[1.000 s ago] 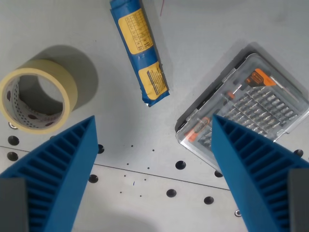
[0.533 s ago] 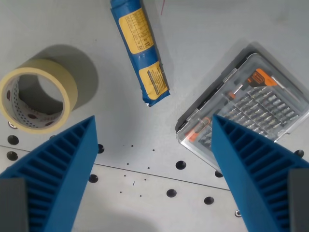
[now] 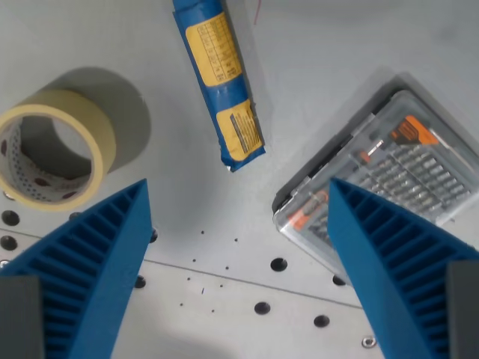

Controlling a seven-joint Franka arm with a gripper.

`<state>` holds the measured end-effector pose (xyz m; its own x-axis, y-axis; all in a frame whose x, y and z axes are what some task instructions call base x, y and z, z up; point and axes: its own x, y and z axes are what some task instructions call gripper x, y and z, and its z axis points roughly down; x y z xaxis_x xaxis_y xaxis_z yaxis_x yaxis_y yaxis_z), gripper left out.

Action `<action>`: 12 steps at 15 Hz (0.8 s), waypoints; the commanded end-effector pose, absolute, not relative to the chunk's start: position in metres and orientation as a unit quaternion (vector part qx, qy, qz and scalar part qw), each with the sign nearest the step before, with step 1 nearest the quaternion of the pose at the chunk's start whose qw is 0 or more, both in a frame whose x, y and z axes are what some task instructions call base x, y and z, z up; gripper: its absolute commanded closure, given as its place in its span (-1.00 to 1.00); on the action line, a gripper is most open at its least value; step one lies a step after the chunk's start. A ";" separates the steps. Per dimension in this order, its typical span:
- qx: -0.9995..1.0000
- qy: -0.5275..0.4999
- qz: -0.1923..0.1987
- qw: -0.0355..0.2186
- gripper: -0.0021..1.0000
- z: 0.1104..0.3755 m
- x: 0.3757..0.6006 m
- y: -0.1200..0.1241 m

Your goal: Move above the blue bag

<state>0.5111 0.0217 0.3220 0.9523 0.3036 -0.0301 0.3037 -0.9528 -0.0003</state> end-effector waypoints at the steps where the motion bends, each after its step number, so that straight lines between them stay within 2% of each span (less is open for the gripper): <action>1: 0.979 0.200 0.023 0.010 -1.00 0.310 0.508 0.023; 12: 0.967 0.254 0.014 0.017 -1.00 0.255 0.511 0.031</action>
<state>0.5135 0.0297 0.2584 0.9163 0.3986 -0.0388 0.3988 -0.9170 -0.0053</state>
